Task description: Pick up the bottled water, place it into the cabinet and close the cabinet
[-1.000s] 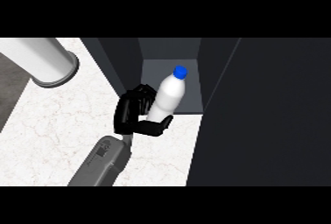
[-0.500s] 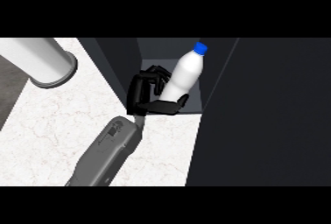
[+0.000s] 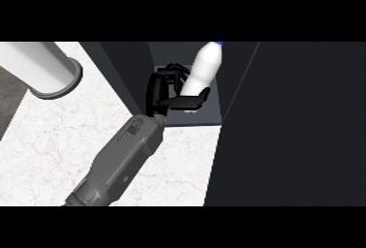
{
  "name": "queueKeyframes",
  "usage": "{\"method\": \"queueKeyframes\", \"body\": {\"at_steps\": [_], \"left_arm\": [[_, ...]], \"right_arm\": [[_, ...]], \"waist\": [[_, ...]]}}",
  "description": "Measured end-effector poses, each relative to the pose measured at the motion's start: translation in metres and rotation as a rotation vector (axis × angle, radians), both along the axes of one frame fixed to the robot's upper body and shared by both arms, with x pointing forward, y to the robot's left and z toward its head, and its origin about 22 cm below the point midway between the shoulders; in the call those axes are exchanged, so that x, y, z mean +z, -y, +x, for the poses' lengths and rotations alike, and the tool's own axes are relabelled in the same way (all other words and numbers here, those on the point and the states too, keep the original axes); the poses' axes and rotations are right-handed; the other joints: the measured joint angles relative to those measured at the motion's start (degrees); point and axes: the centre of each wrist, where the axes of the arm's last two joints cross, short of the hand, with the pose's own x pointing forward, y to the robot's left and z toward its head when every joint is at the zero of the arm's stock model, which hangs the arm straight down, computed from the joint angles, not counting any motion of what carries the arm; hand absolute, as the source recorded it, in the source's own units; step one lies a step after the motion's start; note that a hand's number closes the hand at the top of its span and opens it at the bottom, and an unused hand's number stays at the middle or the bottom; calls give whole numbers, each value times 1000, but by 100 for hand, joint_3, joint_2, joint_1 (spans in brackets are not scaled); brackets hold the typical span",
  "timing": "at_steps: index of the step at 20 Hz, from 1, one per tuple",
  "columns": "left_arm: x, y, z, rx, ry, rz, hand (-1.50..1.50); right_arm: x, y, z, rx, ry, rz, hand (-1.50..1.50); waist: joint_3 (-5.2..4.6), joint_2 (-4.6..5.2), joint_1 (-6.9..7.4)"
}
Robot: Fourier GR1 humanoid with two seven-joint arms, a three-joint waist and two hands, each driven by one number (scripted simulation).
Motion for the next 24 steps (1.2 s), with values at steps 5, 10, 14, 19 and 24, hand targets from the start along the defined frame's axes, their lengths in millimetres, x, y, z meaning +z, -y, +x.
{"method": "queueKeyframes", "body": {"at_steps": [5,10,14,19,24], "left_arm": [[1,-1,14,72,-15,45,150],[-9,-8,23,149,-11,110,150],[-11,-13,29,193,-8,169,150],[-9,-17,37,224,9,222,150],[-1,-22,45,238,19,281,-150]], "right_arm": [[-1,6,-1,-3,10,3,-150],[-3,7,-2,12,16,2,-150],[-4,10,-3,12,21,-7,-150],[-5,11,-4,26,32,-8,-150],[-5,14,-2,24,41,-14,-150]], "waist": [[1,10,-20],[-1,45,-129],[-1,53,-144],[-3,72,-191],[-2,92,-212]]}}
